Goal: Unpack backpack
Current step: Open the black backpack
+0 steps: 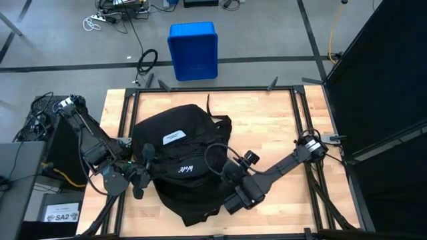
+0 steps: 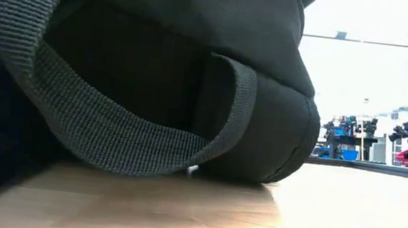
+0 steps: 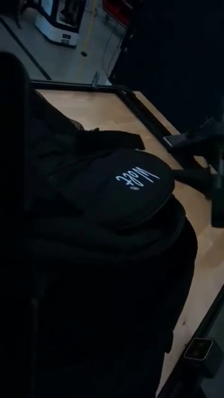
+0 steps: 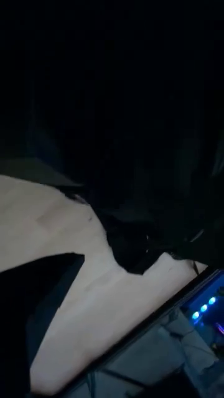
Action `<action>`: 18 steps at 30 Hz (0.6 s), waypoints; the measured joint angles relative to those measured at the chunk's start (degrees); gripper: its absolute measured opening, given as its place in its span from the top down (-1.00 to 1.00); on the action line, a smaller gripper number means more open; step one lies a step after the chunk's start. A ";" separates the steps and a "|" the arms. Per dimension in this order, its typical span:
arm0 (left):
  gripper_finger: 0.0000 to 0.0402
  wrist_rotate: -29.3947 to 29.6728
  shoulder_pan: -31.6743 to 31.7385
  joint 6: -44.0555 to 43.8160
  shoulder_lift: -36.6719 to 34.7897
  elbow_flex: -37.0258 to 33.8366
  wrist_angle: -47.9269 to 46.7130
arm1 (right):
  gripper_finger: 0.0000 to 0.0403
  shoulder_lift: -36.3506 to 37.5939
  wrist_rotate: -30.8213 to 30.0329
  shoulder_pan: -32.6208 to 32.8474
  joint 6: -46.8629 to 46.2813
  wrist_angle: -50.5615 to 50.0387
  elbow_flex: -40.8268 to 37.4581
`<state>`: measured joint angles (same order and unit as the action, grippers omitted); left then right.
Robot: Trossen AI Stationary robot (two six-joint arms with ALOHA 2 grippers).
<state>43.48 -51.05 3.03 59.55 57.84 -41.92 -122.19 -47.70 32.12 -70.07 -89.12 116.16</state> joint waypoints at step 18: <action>1.00 -0.94 0.04 -0.96 0.07 0.00 -0.13 | -0.05 -0.46 7.47 -1.46 -9.31 9.38 -7.98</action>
<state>42.54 -51.00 2.07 59.61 57.84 -42.05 -122.65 -40.23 30.67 -79.38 -79.73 108.18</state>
